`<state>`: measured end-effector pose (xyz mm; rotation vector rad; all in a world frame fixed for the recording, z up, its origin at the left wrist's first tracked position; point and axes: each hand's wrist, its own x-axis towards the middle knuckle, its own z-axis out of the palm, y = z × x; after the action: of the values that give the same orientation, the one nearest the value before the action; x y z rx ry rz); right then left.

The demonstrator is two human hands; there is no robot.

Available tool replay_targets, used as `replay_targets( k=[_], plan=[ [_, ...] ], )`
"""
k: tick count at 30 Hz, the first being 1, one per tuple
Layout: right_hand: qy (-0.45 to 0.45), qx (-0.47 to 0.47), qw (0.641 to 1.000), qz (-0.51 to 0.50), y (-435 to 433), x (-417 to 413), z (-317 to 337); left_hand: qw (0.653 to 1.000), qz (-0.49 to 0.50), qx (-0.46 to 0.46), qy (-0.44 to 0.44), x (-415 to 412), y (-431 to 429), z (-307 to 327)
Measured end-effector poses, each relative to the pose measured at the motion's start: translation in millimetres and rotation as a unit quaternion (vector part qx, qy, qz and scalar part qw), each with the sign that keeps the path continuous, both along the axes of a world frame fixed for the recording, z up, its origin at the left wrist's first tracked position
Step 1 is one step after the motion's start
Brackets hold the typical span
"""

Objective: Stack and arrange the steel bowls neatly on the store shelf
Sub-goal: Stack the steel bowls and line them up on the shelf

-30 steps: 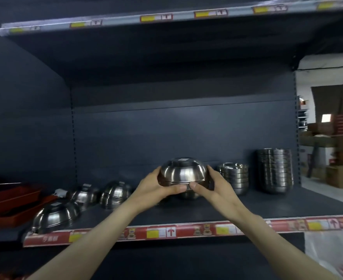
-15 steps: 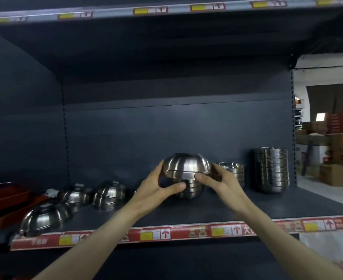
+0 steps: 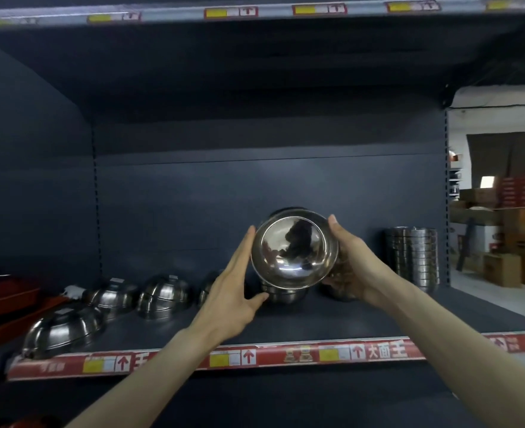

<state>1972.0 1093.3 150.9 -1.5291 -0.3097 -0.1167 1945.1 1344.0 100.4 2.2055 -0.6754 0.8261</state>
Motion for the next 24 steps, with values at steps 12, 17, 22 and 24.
replay_targets(
  k=[12,17,22,24],
  plan=[
    [-0.032,-0.063,0.997,-0.031,-5.0,-19.5,-5.0,0.989,-0.070,-0.124,0.043,0.0,1.9,15.8],
    [-0.068,-0.045,0.996,-0.023,6.3,-13.0,-3.3,0.975,-0.105,-0.177,0.086,3.7,6.2,16.8],
    [-0.108,-0.051,0.993,0.021,11.7,-6.6,-12.0,0.958,-0.136,-0.222,0.122,11.0,1.3,16.9],
    [-0.102,-0.045,0.993,0.035,11.9,3.1,-17.0,0.943,-0.153,-0.254,0.150,20.2,1.5,17.3]
  ],
)
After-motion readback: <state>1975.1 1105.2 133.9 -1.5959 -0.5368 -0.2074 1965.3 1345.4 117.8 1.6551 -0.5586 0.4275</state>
